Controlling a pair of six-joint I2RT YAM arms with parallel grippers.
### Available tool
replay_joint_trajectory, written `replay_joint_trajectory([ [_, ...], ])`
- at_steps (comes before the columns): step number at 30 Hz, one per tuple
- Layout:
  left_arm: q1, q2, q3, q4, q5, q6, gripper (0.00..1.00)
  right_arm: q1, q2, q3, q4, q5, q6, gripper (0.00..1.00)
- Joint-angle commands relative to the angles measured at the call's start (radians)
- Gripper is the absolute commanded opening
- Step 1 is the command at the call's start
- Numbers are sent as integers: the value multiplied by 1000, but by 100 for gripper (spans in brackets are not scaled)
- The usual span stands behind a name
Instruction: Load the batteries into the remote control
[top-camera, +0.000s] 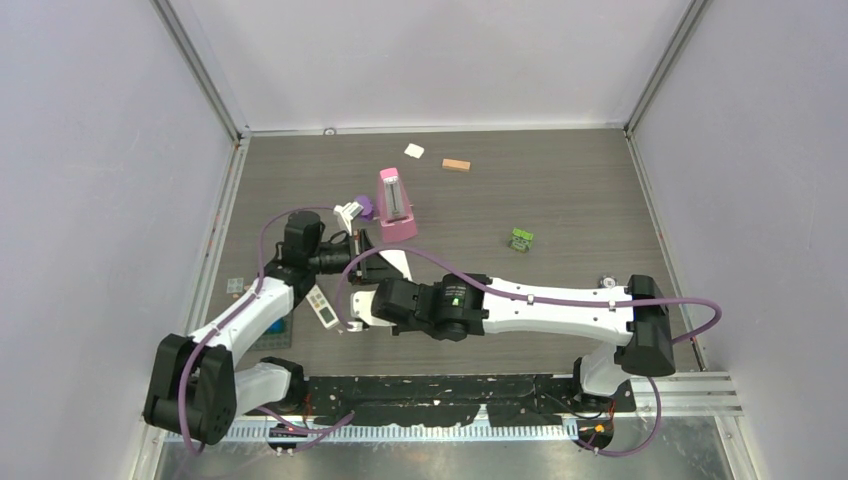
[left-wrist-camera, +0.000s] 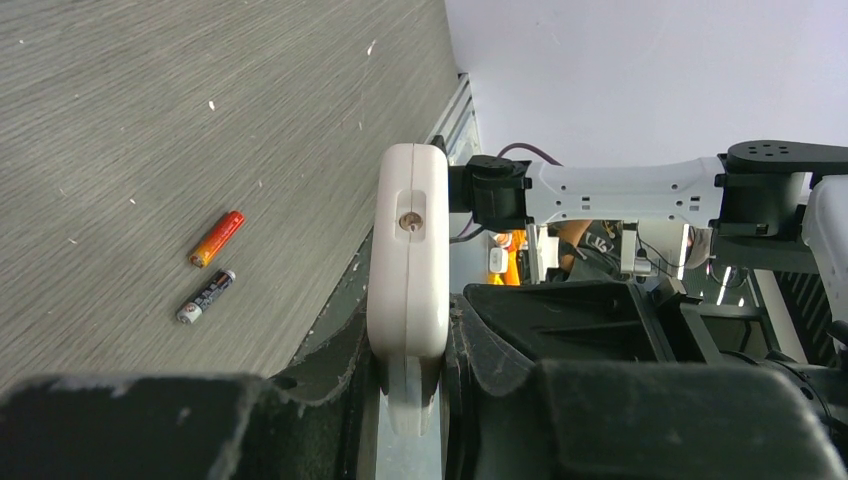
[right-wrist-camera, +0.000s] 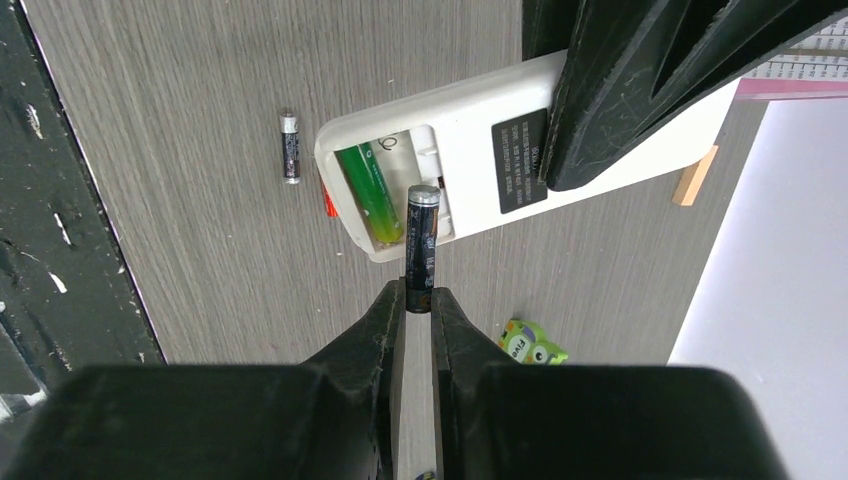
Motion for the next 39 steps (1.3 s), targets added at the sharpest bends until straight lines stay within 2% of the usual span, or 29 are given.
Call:
replay_joint_trajectory([
  [1, -8, 6, 35, 9, 39, 2, 0, 7, 13, 42, 2, 35, -21, 8],
  [13, -8, 21, 38, 39, 19, -31, 0, 25, -10, 10, 23, 0, -49, 8],
  [25, -12, 27, 36, 65, 56, -44, 0, 25, 18, 6, 33, 40, -63, 9],
  [39, -25, 43, 37, 105, 92, -63, 0, 26, 44, 34, 48, 65, -48, 16],
])
